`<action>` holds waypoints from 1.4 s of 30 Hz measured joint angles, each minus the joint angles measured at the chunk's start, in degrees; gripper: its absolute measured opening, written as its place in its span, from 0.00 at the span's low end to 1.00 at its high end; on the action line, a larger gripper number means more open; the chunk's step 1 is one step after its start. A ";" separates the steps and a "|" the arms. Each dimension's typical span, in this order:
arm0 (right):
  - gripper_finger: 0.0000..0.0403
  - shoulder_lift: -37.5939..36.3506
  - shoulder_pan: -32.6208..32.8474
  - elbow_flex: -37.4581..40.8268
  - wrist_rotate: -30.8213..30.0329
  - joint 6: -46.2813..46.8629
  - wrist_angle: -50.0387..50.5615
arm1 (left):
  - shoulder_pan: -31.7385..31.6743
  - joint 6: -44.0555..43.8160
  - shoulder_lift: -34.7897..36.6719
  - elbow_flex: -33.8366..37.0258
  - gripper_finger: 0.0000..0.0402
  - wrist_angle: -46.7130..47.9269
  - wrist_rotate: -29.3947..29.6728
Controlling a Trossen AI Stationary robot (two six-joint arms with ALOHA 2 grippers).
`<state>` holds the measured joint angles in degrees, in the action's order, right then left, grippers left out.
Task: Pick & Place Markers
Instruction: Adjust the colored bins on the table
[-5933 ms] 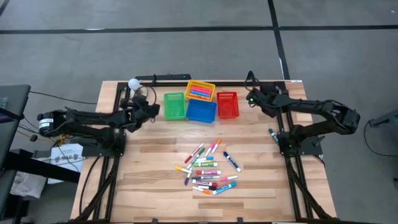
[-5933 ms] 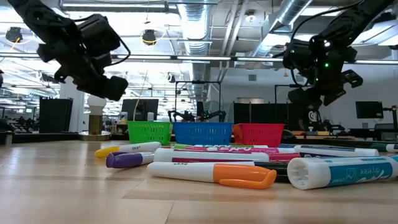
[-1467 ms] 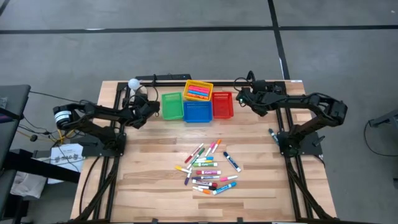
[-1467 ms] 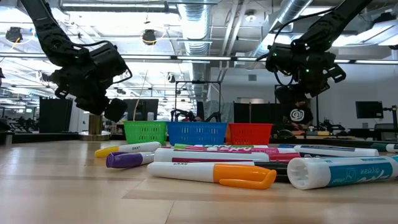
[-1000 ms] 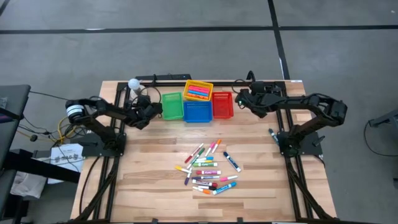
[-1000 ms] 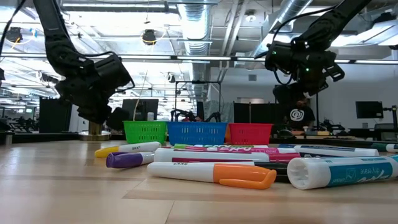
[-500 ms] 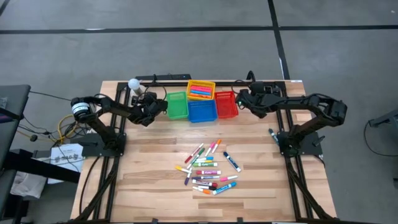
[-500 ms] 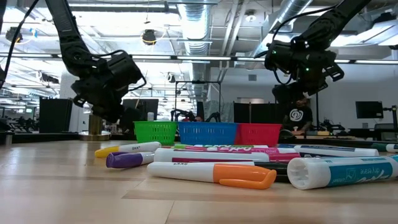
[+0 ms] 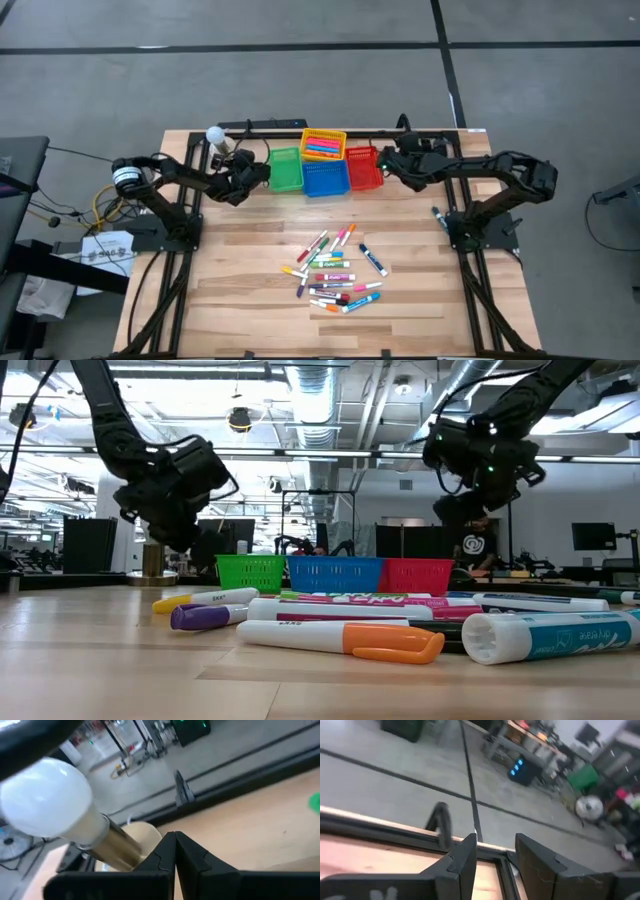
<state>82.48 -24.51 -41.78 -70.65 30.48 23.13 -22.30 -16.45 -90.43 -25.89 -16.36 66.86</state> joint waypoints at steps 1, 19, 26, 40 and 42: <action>0.31 0.00 0.87 0.00 0.02 -3.40 -2.38 | 0.59 0.06 0.61 0.00 0.01 0.02 0.90; 0.25 0.03 24.03 -0.63 42.55 -59.13 -32.58 | 20.40 11.47 20.69 0.65 0.01 1.29 0.60; 0.06 2.30 20.11 -13.45 50.72 -57.10 -19.20 | 27.98 4.44 24.60 4.30 0.01 1.35 0.42; 0.00 34.62 6.67 -64.83 78.28 -69.69 30.40 | 29.07 4.22 25.28 4.70 0.02 1.29 -1.60; 0.00 39.33 5.77 -69.99 78.66 -71.34 35.31 | 29.08 5.01 25.28 4.70 0.02 1.29 -1.70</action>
<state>121.81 -18.74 -111.77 8.01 -40.86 58.44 6.78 -11.44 -65.14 -21.19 -15.07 65.15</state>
